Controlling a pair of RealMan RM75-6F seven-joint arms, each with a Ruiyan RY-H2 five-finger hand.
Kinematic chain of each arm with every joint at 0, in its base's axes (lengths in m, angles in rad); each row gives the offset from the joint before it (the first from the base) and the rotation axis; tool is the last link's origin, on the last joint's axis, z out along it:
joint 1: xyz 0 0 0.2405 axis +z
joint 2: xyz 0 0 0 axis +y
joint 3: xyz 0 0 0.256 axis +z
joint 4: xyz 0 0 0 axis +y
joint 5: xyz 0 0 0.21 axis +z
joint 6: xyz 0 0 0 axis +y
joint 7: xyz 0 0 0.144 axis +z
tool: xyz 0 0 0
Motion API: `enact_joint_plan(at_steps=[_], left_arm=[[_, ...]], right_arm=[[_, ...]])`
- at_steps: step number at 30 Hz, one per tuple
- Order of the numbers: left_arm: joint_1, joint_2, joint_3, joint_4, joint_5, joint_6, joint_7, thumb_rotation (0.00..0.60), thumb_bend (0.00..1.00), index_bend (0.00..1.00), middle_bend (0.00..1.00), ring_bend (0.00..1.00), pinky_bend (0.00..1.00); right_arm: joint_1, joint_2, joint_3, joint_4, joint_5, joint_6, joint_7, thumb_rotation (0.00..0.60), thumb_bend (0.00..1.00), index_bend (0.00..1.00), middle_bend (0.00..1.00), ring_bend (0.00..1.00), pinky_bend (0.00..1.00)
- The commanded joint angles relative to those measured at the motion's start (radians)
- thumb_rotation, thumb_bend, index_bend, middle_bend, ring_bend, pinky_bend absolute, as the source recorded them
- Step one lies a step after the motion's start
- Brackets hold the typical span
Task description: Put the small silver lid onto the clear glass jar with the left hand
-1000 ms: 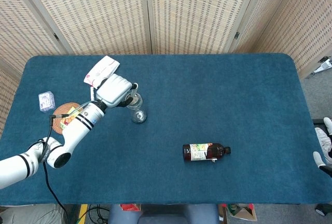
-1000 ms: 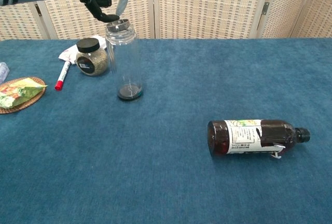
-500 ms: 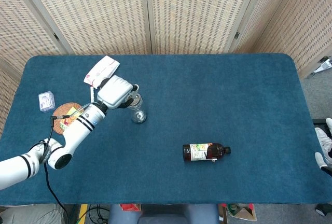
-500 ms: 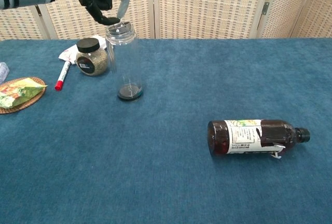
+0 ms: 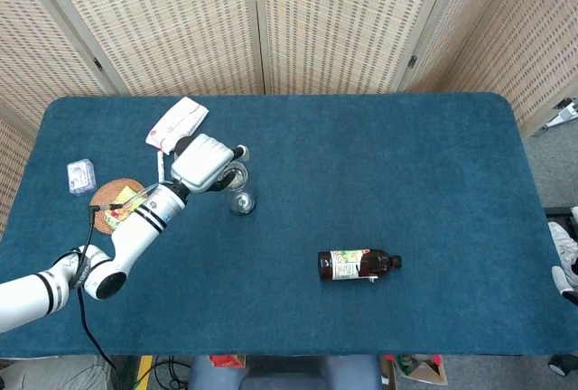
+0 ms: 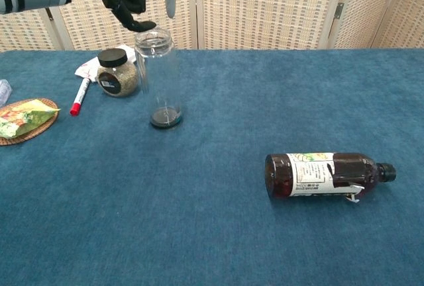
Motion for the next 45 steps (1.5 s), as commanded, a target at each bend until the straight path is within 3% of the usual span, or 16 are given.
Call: enact_joint_plan(at_steps=[1, 7, 15, 25, 45], left_arm=[[0.019, 0.020, -0.005, -0.035, -0.006, 0.026, -0.009, 0.600, 0.43, 0.37, 1.00, 0.99, 1.00], [0.068, 0.094, 0.016, -0.152, -0.005, 0.042, -0.030, 0.600, 0.43, 0.39, 1.00, 1.00, 1.00], [0.083, 0.124, 0.035, -0.207, 0.001, 0.028, -0.034, 0.600, 0.43, 0.39, 1.00, 1.00, 1.00], [0.070, 0.116, 0.045, -0.203, -0.034, -0.010, 0.000, 0.600, 0.43, 0.33, 1.00, 1.00, 1.00], [0.052, 0.097, 0.052, -0.181, -0.102, -0.043, 0.043, 0.600, 0.43, 0.33, 1.00, 1.00, 1.00]], right_arm=[[-0.001, -0.001, 0.000, 0.002, 0.000, 0.000, 0.002, 0.600, 0.30, 0.03, 0.18, 0.15, 0.17], [-0.001, -0.004, -0.001, 0.007, -0.001, -0.003, 0.004, 0.600, 0.30, 0.03, 0.18, 0.15, 0.17], [-0.001, -0.005, -0.001, 0.001, -0.008, 0.003, -0.001, 0.600, 0.30, 0.03, 0.18, 0.15, 0.17], [-0.008, -0.004, -0.001, 0.000, -0.003, 0.006, -0.002, 0.600, 0.30, 0.03, 0.18, 0.15, 0.17], [-0.011, -0.007, 0.000, 0.009, 0.004, 0.002, 0.003, 0.600, 0.30, 0.03, 0.18, 0.15, 0.17]])
